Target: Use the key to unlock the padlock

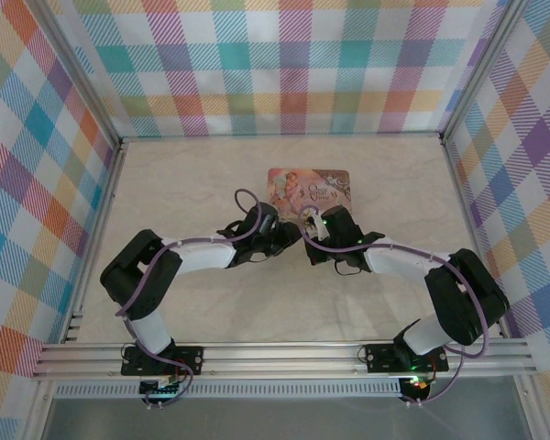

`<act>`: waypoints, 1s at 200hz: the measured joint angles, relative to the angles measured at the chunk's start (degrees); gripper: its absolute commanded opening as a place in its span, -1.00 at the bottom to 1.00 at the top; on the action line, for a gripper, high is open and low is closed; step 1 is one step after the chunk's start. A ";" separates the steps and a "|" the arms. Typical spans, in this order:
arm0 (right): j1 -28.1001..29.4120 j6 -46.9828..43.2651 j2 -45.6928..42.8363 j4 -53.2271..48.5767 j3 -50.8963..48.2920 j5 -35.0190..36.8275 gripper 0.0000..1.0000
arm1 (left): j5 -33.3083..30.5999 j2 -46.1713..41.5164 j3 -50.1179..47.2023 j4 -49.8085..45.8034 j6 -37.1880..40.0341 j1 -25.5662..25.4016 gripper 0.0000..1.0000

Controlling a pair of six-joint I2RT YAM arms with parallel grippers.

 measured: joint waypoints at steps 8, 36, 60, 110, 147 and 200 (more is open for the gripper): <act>0.00 -0.20 0.00 -0.04 0.00 0.02 -1.00 | -0.37 -1.25 -0.70 -0.02 0.09 0.22 -0.21; -0.11 -0.85 0.00 -0.20 -0.02 0.02 -1.00 | -1.64 -5.18 -2.36 -0.28 1.20 1.25 -0.20; -0.20 -2.21 -0.22 -0.94 -0.04 0.17 -1.00 | -2.93 -8.04 -3.69 -0.31 2.23 2.97 -0.15; -0.52 -7.76 -0.98 -3.28 0.09 0.17 -1.00 | -4.50 -10.82 -5.11 -1.95 4.44 6.80 -0.14; -0.55 -11.06 -0.70 -7.04 2.25 -0.61 -1.00 | -5.22 -11.87 -5.11 -3.37 6.40 9.27 -0.09; -0.42 -14.12 2.56 -8.33 5.90 -3.04 -1.00 | -5.73 -12.11 -4.24 -5.16 8.83 11.85 -0.06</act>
